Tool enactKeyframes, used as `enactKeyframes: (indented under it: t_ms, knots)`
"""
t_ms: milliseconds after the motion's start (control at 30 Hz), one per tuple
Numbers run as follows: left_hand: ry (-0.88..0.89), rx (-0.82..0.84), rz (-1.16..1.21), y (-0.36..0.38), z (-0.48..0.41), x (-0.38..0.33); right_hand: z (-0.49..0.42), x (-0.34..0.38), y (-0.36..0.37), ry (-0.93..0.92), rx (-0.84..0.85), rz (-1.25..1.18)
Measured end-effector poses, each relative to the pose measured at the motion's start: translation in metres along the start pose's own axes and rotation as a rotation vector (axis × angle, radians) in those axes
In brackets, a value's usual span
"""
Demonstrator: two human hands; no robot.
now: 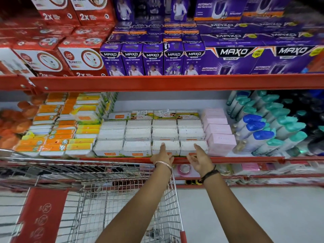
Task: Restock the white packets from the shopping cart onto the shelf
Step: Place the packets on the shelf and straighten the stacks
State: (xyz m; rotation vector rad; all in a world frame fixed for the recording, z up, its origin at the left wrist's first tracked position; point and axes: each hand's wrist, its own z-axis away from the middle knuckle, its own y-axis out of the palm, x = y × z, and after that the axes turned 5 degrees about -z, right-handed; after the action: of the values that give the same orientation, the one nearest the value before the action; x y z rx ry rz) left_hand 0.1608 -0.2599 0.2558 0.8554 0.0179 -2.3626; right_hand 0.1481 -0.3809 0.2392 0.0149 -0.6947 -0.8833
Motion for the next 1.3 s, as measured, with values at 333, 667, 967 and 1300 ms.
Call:
enactKeyframes:
  t_ms: [333, 667, 967, 1300]
  knots:
    - [-0.051, -0.069, -0.075, 0.015, -0.008, -0.013, -0.016, 0.010, 0.013, 0.008, 0.002, -0.027]
    - [-0.052, 0.005, -0.060, -0.005, -0.008, -0.015, 0.011, -0.011, 0.022, -0.033, -0.038, 0.077]
    - [0.049, -0.214, 0.094, -0.102, -0.033, -0.077, 0.050, -0.094, 0.084, 0.051, 0.172, 0.154]
    - [0.013, -0.131, 0.029, -0.141, -0.060, -0.131, 0.056, -0.124, 0.144, 0.086, 0.171, 0.079]
